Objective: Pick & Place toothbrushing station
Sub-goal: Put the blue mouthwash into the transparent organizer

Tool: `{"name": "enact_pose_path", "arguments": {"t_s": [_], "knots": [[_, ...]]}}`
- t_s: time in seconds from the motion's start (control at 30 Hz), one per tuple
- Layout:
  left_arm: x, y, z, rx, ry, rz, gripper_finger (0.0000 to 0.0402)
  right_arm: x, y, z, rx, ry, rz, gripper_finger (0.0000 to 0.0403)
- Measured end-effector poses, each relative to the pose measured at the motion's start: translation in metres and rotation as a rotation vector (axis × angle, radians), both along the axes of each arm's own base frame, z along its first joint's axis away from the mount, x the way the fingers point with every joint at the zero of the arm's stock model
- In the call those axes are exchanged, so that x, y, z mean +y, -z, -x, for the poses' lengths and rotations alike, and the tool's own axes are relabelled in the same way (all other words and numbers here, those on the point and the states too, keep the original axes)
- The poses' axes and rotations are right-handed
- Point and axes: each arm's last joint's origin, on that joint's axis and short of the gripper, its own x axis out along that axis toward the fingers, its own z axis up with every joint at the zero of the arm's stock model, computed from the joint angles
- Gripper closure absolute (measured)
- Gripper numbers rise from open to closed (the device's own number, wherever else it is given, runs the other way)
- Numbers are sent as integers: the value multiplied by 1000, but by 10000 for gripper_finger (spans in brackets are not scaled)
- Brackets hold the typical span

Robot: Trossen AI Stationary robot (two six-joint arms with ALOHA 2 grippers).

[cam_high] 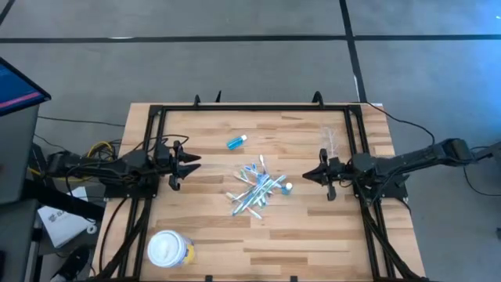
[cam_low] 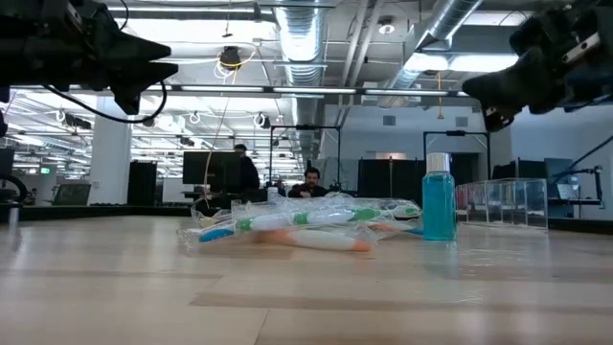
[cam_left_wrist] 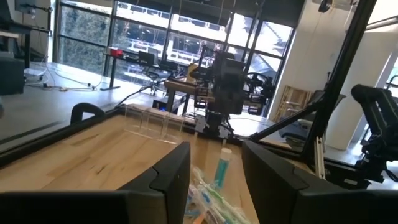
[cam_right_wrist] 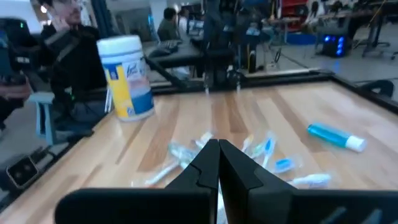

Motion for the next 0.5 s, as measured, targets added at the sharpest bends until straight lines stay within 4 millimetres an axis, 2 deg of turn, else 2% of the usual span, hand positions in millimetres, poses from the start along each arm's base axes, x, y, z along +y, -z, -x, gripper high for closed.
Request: {"name": "enact_pose_path", "arguments": {"t_s": [0.2, 0.37, 0.5], "knots": [[0, 1, -2, 5, 0, 1, 262, 3, 18, -9, 130, -10, 11, 403], [0, 1, -3, 6, 0, 1, 262, 4, 20, -17, 106, -1, -33, 402], [0, 0, -3, 1, 0, 1, 262, 5, 24, -25, 148, -3, -6, 382]]}}
